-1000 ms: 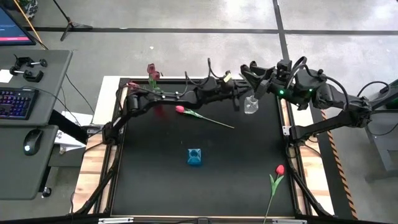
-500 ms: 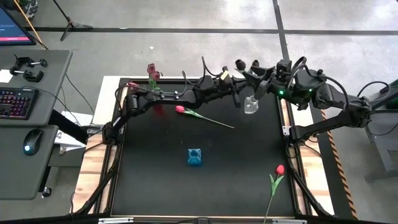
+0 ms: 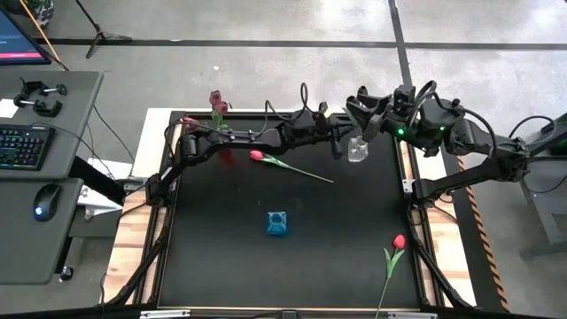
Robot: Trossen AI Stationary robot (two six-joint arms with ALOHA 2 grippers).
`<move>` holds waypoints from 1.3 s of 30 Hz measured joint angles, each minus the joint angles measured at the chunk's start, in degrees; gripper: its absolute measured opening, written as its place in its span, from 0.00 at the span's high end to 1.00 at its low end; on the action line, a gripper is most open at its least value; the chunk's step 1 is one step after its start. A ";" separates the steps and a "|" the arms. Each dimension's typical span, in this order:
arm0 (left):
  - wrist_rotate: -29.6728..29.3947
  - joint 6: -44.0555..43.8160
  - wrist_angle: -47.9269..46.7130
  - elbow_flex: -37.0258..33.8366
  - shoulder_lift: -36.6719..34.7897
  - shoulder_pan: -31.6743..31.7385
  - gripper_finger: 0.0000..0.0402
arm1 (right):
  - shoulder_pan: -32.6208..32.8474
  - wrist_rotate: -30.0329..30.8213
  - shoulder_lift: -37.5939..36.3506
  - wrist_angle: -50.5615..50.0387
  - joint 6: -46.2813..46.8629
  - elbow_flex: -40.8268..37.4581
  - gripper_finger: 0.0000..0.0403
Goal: Sort flowers into vase by color
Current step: Put the black flower into the transparent vase
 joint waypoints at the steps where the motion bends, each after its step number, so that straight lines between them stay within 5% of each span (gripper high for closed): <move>1: 0.00 -0.41 -0.92 -0.02 0.00 0.00 1.00 | 0.00 0.01 0.00 0.00 0.03 0.00 0.34; 9: 2.21 -5.77 -2.94 -0.02 0.01 0.04 0.93 | 0.00 0.01 0.00 -0.01 0.05 0.00 0.34; 19: 7.83 -12.56 -3.04 -0.02 -0.06 0.00 0.57 | 0.00 0.01 0.00 0.02 0.07 0.00 0.34; 25: 10.99 -11.12 -11.90 -0.07 -3.84 0.26 0.42 | -0.07 0.16 -0.02 0.05 -0.16 0.00 0.34; 39: 10.91 -0.79 -26.78 0.00 -16.86 3.50 0.38 | -0.66 1.48 -0.02 0.04 -2.38 0.00 0.34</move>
